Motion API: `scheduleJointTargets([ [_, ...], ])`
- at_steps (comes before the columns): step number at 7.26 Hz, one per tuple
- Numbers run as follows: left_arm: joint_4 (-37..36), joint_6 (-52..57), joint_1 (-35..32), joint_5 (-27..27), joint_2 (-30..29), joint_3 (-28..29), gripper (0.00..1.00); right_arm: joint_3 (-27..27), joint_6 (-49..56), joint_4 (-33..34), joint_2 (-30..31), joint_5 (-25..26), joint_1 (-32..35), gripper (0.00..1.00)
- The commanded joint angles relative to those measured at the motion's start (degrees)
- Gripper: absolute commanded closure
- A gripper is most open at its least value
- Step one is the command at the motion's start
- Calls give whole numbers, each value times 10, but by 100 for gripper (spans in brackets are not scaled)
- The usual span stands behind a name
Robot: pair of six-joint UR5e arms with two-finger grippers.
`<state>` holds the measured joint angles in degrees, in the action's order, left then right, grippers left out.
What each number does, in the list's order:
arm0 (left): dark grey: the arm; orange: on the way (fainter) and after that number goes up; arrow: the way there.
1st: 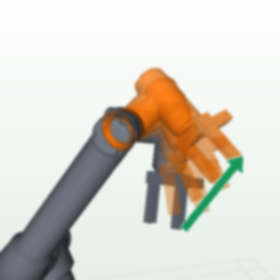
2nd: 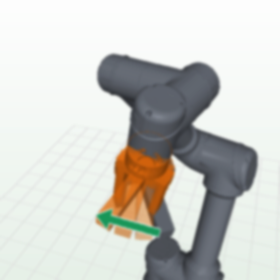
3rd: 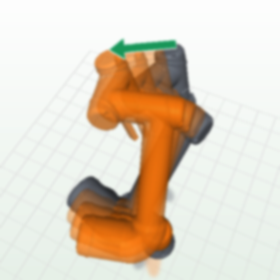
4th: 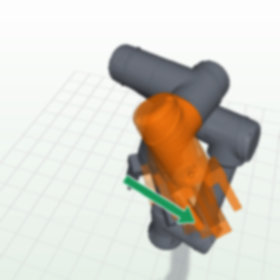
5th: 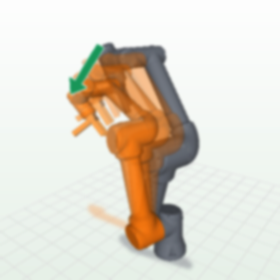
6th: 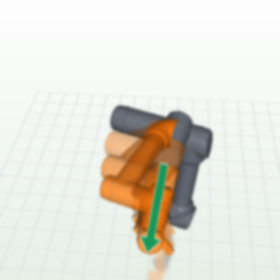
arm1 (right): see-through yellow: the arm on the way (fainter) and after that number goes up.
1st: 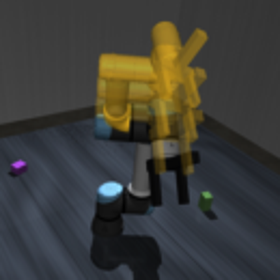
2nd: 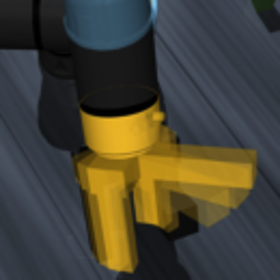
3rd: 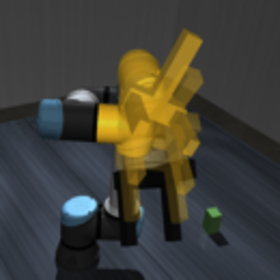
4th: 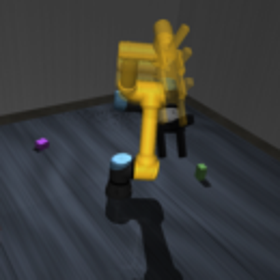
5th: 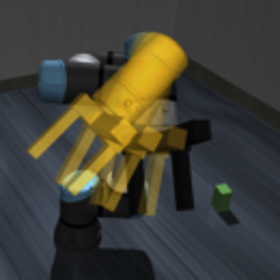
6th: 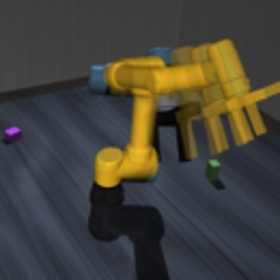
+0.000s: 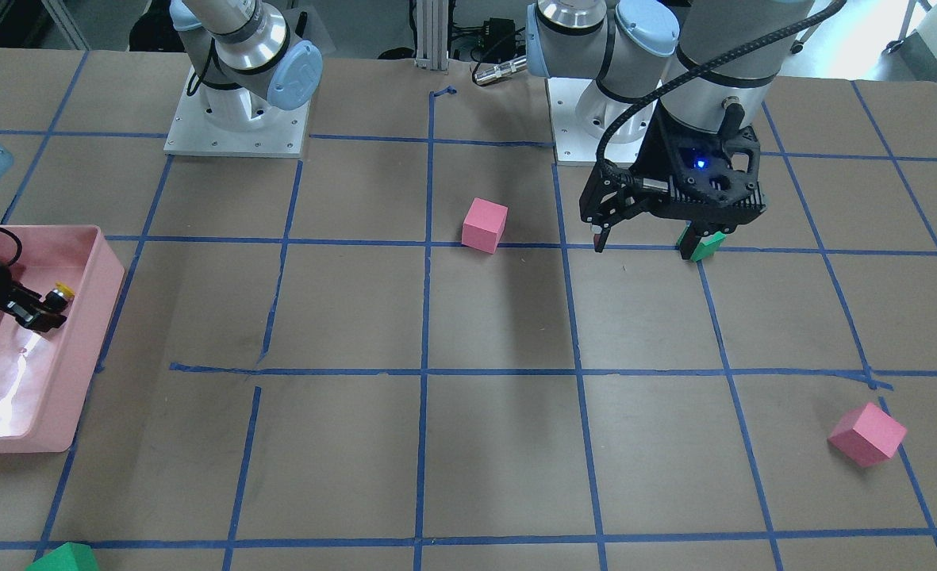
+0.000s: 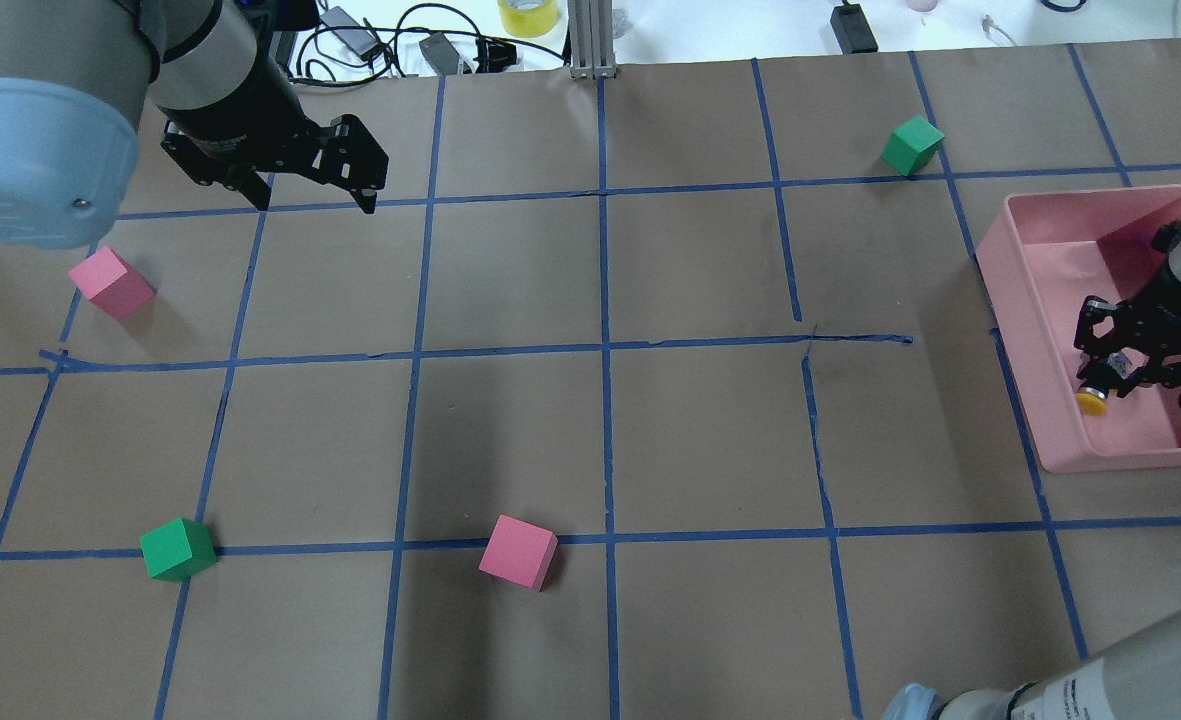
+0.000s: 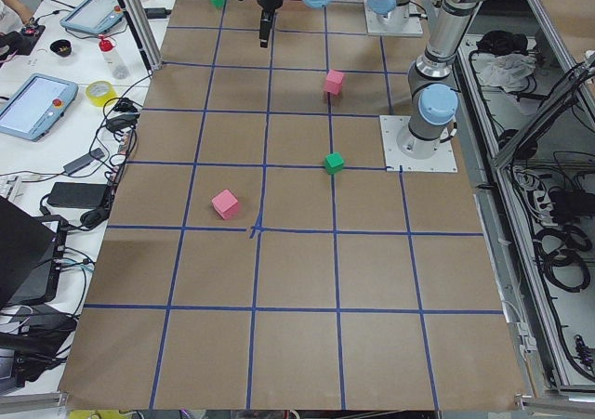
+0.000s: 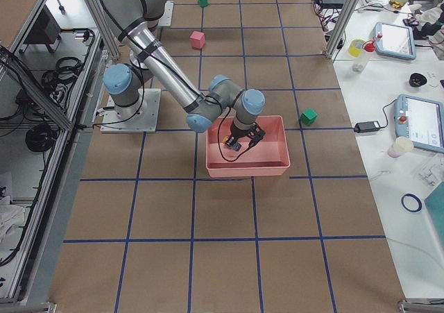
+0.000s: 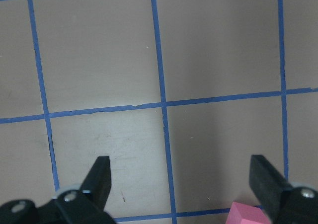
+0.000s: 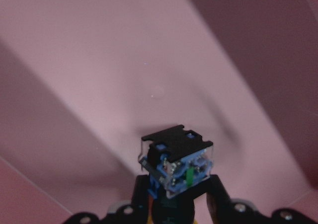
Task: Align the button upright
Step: 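Lower the right gripper and grasp the black button switch in the bin, then lift the button out of the bin and carry it toward the table center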
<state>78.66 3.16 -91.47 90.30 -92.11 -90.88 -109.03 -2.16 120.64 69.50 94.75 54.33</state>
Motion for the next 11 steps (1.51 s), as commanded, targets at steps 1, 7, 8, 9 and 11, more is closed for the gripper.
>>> scheduleJointTargets([
  [1, 0, 0, 1, 1, 0, 0, 0, 12, -14, -2, 5, -1, 0, 100],
  [7, 1, 0, 0, 1, 0, -1, 0, 134, -10, -138, 34, -1, 1, 100],
  [8, 1, 0, 0, 1, -1, -1, 0, 142, -2, -142, 45, -1, 5, 100],
  [9, 1, 0, 0, 0, -1, -1, 0, 154, 10, -142, 53, -1, 16, 100],
  [11, 1, 0, 0, 1, -1, -1, 0, 194, 10, -174, 54, 9, 80, 100],
])
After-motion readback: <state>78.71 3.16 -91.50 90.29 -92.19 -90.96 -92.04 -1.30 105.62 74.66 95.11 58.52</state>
